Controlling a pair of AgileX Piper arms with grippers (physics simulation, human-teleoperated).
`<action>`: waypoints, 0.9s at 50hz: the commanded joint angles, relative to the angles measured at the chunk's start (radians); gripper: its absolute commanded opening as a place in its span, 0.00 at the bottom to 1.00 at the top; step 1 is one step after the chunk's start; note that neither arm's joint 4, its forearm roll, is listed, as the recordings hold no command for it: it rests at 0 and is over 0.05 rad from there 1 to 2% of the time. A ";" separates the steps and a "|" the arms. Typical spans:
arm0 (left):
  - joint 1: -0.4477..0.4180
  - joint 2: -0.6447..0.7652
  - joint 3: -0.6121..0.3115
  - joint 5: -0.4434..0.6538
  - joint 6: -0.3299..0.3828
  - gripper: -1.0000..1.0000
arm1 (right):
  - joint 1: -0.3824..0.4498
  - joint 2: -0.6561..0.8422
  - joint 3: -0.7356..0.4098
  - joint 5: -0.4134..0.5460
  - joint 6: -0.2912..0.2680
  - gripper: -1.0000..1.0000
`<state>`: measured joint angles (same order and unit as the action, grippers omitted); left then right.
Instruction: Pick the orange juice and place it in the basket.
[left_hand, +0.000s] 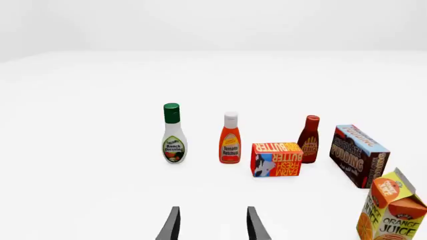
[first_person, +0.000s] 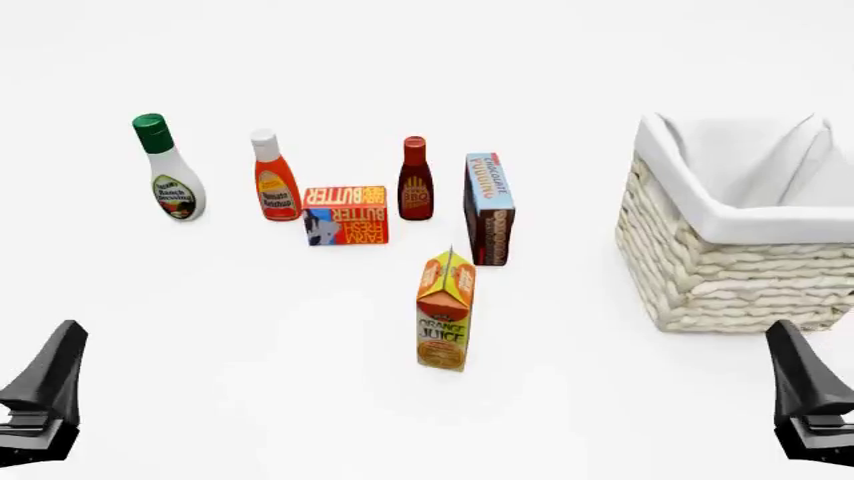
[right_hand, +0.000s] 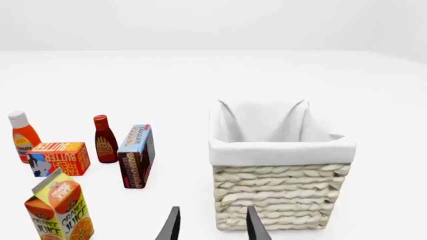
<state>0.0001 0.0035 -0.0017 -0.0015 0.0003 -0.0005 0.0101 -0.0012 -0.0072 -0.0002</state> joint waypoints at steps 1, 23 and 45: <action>0.000 0.007 -0.003 -0.004 0.001 1.00 | -0.001 0.035 -0.001 -0.028 -0.001 1.00; 0.000 0.026 -0.003 -0.022 0.000 1.00 | 0.001 -0.006 -0.004 0.003 0.013 1.00; 0.001 0.017 -0.003 -0.012 0.000 1.00 | 0.032 -0.005 -0.100 0.059 0.124 1.00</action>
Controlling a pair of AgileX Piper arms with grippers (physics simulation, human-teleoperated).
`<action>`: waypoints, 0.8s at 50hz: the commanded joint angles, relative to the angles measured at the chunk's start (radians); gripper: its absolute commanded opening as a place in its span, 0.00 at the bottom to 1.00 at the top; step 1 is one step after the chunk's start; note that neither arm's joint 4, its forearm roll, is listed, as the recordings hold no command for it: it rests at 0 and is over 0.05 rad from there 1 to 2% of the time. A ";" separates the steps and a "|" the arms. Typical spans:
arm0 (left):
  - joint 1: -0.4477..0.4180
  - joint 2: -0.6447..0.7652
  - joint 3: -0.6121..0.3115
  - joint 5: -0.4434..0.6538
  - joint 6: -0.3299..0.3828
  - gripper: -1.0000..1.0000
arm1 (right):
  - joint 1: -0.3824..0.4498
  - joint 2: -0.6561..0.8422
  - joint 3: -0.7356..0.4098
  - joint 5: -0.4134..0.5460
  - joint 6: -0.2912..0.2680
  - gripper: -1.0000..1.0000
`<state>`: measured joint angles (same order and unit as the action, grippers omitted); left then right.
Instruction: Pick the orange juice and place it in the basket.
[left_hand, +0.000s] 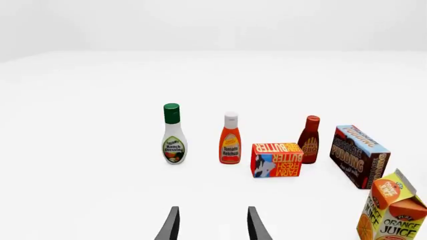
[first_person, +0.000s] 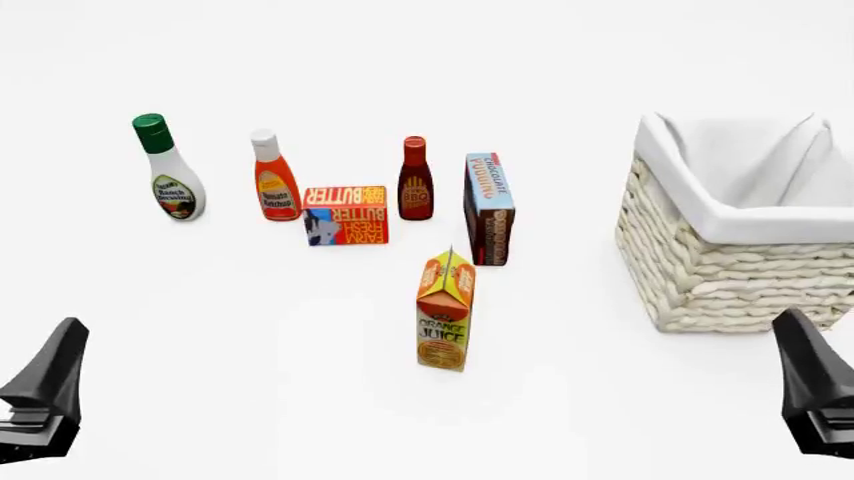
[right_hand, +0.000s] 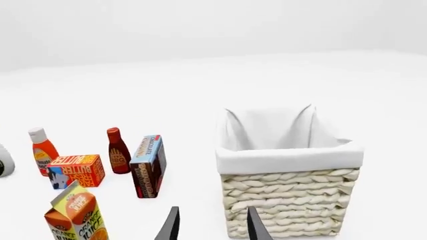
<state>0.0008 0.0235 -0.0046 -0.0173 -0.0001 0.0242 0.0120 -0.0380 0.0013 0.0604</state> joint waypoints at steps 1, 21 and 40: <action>0.000 -0.004 0.000 0.004 0.000 1.00 | 0.025 -0.009 -0.084 0.054 0.071 1.00; 0.001 -0.013 0.000 0.013 0.000 1.00 | 0.113 0.220 -0.250 0.092 0.169 1.00; 0.001 -0.009 -0.001 0.010 -0.001 1.00 | 0.170 0.473 -0.392 0.145 0.254 1.00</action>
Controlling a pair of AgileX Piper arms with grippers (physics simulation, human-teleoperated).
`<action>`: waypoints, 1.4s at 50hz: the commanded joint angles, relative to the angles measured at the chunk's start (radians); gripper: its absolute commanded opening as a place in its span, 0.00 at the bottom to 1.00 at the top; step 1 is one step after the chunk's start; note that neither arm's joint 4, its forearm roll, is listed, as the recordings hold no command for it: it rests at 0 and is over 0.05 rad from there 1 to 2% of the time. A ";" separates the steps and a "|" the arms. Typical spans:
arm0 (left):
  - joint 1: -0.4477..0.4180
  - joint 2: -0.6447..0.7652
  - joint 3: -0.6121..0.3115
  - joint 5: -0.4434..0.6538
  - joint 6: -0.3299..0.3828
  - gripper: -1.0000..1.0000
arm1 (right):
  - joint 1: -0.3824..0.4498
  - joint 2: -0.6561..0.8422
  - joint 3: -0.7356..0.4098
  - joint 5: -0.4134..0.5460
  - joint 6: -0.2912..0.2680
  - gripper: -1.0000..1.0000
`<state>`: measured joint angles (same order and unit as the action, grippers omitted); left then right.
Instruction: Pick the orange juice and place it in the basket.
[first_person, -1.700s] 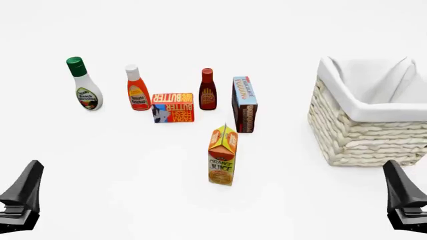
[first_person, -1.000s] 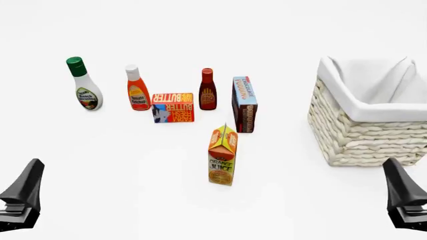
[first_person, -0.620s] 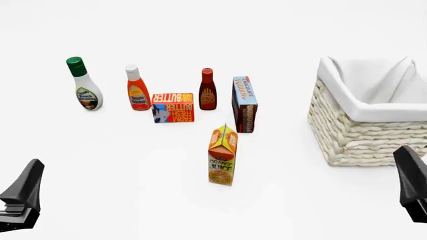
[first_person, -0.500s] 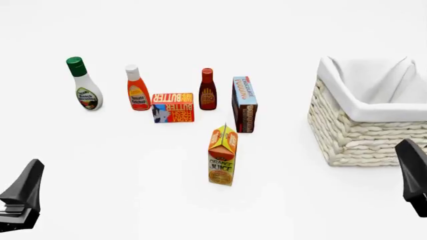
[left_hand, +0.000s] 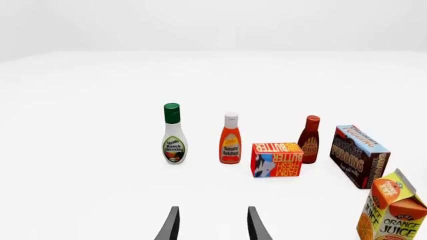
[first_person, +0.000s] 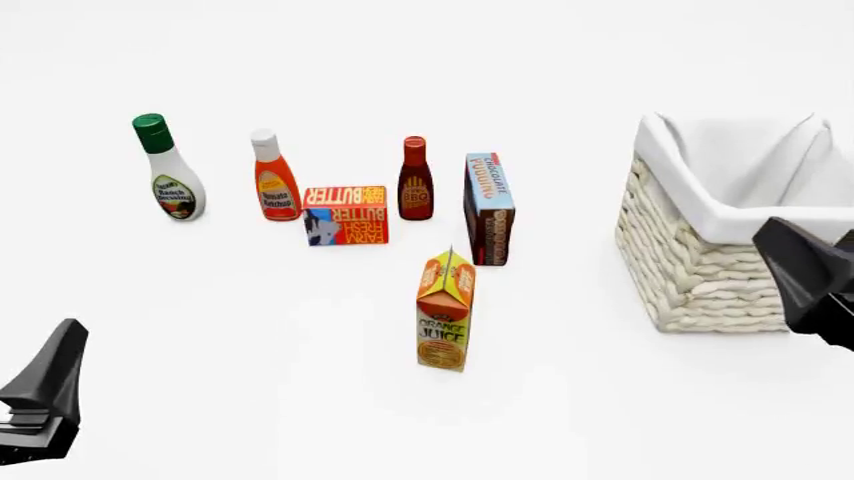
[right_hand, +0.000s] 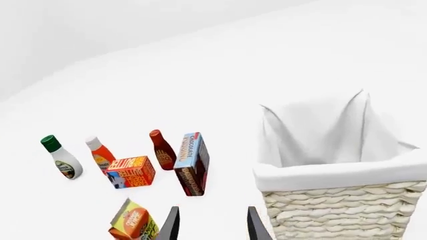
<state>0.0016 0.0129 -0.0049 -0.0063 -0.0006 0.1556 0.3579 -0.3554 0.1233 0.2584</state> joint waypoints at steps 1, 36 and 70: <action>0.000 0.001 0.000 -0.001 0.000 1.00 | 0.039 0.127 -0.075 0.023 0.056 1.00; 0.000 0.002 0.000 -0.001 0.000 1.00 | 0.125 0.469 -0.395 0.278 0.349 1.00; 0.000 0.002 0.000 -0.001 0.000 1.00 | 0.287 0.664 -0.569 0.403 0.587 1.00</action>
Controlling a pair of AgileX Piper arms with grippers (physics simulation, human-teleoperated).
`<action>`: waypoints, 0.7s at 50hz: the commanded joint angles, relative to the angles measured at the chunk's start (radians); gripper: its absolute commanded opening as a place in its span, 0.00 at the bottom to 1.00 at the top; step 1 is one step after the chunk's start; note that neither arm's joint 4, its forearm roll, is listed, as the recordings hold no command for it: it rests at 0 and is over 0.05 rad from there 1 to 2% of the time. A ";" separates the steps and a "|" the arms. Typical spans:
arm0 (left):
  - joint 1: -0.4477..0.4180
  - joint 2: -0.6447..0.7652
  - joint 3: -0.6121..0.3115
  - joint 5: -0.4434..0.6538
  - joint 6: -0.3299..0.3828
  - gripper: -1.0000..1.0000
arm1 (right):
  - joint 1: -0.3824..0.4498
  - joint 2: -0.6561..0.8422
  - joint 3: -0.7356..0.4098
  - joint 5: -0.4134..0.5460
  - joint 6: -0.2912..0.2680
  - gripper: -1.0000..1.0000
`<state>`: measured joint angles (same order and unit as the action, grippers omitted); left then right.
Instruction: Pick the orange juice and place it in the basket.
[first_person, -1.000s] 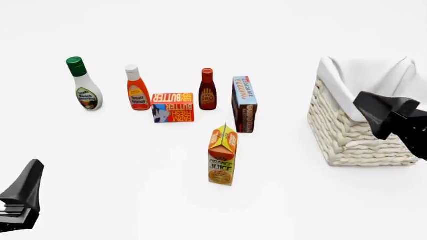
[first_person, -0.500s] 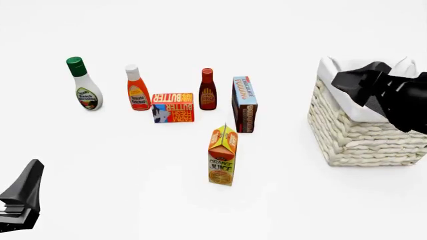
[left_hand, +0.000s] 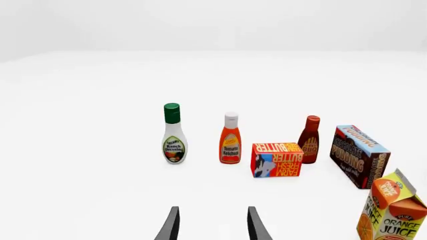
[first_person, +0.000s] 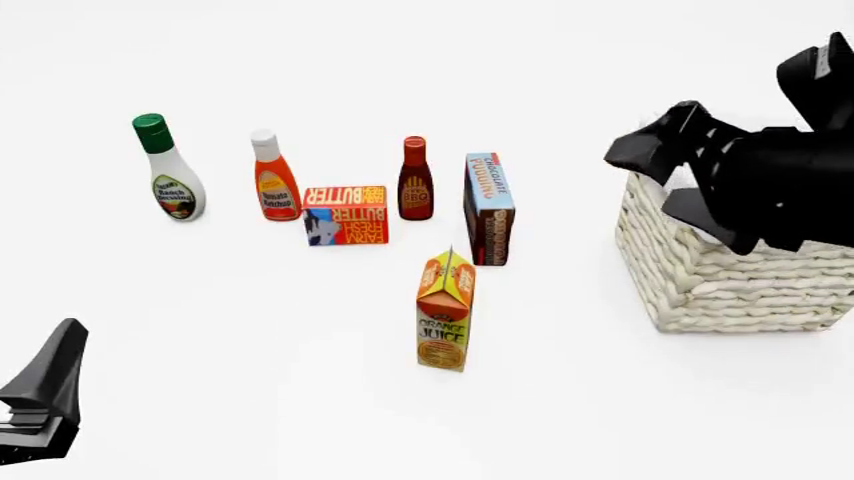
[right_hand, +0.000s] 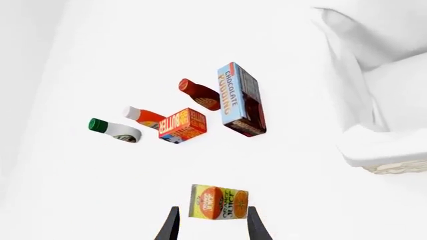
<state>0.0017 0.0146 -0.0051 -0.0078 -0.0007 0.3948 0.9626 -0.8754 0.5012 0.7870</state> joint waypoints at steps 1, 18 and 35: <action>0.000 0.000 0.000 0.000 0.000 1.00 | 0.049 0.063 -0.055 0.032 0.062 1.00; 0.000 0.000 0.000 0.000 0.000 1.00 | 0.118 0.141 -0.179 0.178 0.145 1.00; 0.000 0.000 0.000 0.000 0.000 1.00 | 0.230 0.258 -0.327 0.346 0.244 1.00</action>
<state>0.0017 0.0146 -0.0051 -0.0078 -0.0007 0.5542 1.1652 -1.1473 0.7777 0.9642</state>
